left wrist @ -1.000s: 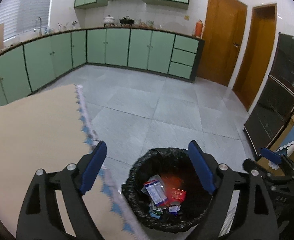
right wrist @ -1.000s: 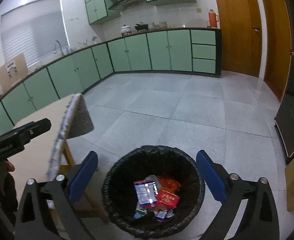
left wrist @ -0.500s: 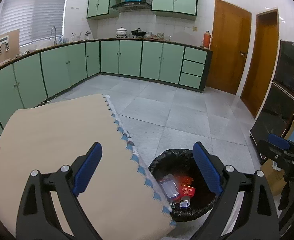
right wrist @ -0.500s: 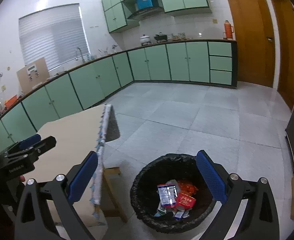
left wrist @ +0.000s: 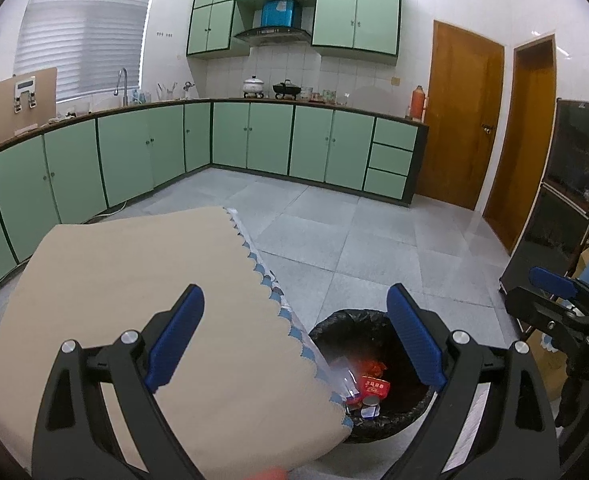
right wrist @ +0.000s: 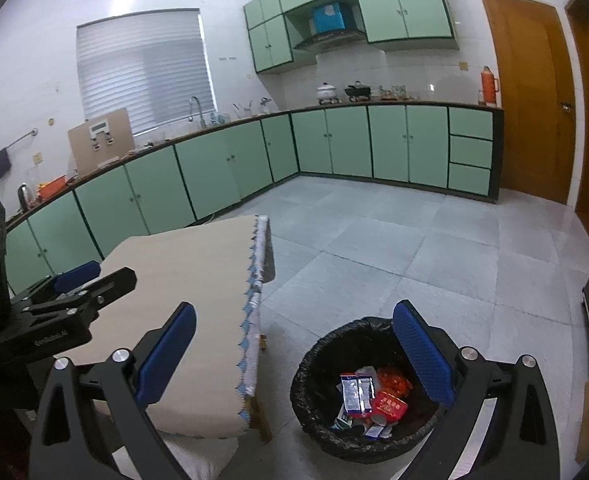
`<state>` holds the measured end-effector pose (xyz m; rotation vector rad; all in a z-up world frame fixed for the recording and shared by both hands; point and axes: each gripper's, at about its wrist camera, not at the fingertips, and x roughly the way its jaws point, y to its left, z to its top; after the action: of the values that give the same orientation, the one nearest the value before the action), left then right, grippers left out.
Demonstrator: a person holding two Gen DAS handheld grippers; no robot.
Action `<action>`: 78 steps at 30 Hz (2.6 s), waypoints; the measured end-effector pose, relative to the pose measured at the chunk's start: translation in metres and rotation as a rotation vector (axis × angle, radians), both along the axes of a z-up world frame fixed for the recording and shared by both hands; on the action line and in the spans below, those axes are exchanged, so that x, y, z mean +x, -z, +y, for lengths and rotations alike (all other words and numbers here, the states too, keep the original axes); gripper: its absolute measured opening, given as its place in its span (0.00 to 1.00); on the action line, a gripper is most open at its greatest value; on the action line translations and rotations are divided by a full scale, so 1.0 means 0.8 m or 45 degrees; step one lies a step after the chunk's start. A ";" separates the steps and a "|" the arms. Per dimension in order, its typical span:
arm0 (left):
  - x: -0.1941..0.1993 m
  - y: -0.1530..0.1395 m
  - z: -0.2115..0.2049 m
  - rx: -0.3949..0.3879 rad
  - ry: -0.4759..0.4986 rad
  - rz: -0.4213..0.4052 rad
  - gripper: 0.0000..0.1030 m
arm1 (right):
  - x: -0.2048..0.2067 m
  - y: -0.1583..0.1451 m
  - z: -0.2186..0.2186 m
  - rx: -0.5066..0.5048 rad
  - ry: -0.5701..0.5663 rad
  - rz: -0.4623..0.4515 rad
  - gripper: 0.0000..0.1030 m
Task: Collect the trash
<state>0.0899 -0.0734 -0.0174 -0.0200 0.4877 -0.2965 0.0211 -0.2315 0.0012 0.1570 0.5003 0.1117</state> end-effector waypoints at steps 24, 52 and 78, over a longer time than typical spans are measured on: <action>-0.057 -0.026 0.020 0.000 -0.034 -0.147 0.87 | -0.021 -0.034 0.042 -0.039 -0.086 -0.108 0.94; -0.065 -0.023 0.020 0.000 -0.045 -0.164 0.87 | -0.023 -0.035 0.045 -0.032 -0.097 -0.113 0.94; -0.066 -0.021 0.022 0.005 -0.044 -0.157 0.87 | -0.023 -0.035 0.046 -0.029 -0.098 -0.112 0.94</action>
<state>0.0368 -0.0560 -0.0003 -0.0062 0.3652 -0.2615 0.0025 -0.1951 0.0291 0.1104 0.4194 0.1873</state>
